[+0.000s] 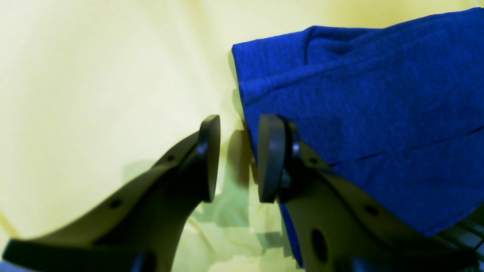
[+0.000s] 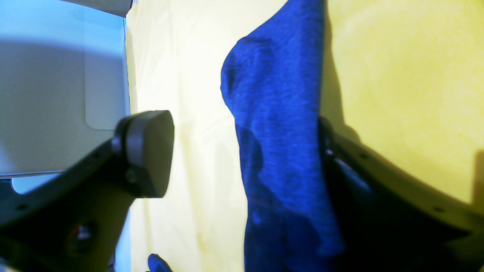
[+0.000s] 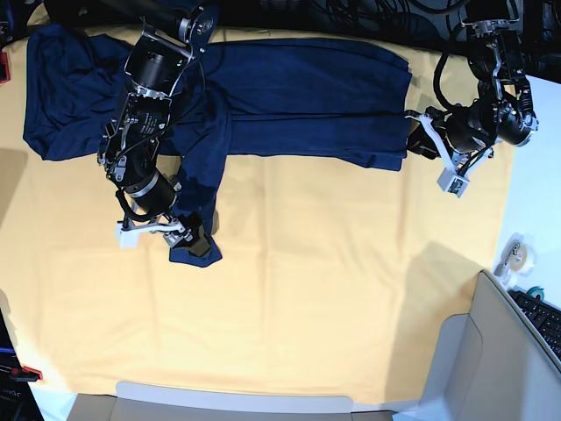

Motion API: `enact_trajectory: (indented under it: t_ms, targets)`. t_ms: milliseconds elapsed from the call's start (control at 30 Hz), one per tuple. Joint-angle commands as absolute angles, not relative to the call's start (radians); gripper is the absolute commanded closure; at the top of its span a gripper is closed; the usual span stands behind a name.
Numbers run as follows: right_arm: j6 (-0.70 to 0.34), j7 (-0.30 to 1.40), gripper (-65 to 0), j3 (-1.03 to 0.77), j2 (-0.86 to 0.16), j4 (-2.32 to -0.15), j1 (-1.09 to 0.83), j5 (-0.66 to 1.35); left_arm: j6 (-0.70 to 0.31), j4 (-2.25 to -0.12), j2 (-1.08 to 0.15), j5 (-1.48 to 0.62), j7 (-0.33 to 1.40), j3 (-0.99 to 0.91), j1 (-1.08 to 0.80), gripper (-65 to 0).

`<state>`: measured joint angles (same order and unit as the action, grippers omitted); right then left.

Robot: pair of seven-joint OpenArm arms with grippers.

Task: Fold the T-shirt properly
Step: 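Lift the cuff with the right gripper and carry it across toward the left gripper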

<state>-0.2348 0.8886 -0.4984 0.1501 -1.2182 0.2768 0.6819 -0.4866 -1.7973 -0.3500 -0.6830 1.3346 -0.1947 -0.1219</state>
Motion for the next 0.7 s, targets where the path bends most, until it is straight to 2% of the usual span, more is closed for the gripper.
enact_trajectory:
  t_ms: [0,133,167,367,533,667]
  targets:
    - [-0.225,0.915,-36.2,-0.492,0.153,-1.219,0.283,0.670,-0.484,-1.811,-0.364,-0.690,1.328,-0.197,-0.110,-17.5]
    - [-0.228,0.921,-3.3,-0.475,0.150,-1.227,0.282,0.671,-0.484,-1.811,-0.364,-0.690,1.328,-0.197,-0.111,-17.5]
    - [-0.229,0.923,0.0,-0.452,0.147,-1.230,0.280,0.671,-0.484,-1.811,-0.364,-0.690,1.328,-0.197,-0.111,-17.5]
    - [-0.229,0.921,0.0,-0.208,0.120,-1.448,0.220,0.673,-0.484,-1.811,-0.364,-0.690,1.328,-0.199,-0.111,-17.5]
    - [-0.223,0.921,0.0,0.108,0.076,-1.653,0.153,0.670,-0.484,-1.811,-0.364,-0.690,1.326,-0.206,-0.110,-17.5]
    - [-0.223,0.921,0.0,0.300,0.058,-1.725,0.105,0.605,-0.484,-1.811,-0.364,-0.690,1.326,-0.206,-0.110,-17.5]
